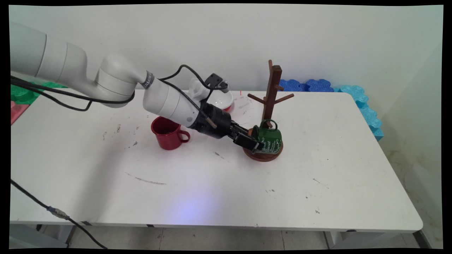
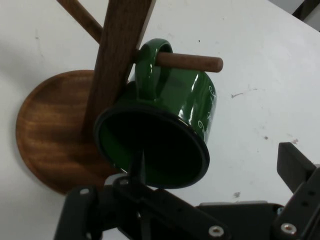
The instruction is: Pick up the green mug from the rack
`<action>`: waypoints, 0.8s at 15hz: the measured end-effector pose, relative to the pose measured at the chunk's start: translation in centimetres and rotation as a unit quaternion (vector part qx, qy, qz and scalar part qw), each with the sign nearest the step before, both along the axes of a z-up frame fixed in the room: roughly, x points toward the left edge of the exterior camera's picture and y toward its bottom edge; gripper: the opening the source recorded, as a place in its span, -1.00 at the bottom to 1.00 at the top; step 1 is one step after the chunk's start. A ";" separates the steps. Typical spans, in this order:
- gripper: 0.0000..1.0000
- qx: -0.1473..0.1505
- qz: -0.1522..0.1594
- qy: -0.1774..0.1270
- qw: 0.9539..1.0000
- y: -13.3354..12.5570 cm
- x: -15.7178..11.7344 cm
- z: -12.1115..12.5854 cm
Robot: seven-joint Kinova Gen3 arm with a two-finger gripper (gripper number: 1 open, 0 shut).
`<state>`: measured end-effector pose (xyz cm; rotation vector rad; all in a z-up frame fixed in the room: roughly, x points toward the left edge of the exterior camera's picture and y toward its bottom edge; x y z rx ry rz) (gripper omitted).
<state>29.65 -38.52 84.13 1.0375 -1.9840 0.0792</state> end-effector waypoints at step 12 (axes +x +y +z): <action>-1.00 0.003 -0.009 0.004 1.000 -0.9 -0.6 -0.7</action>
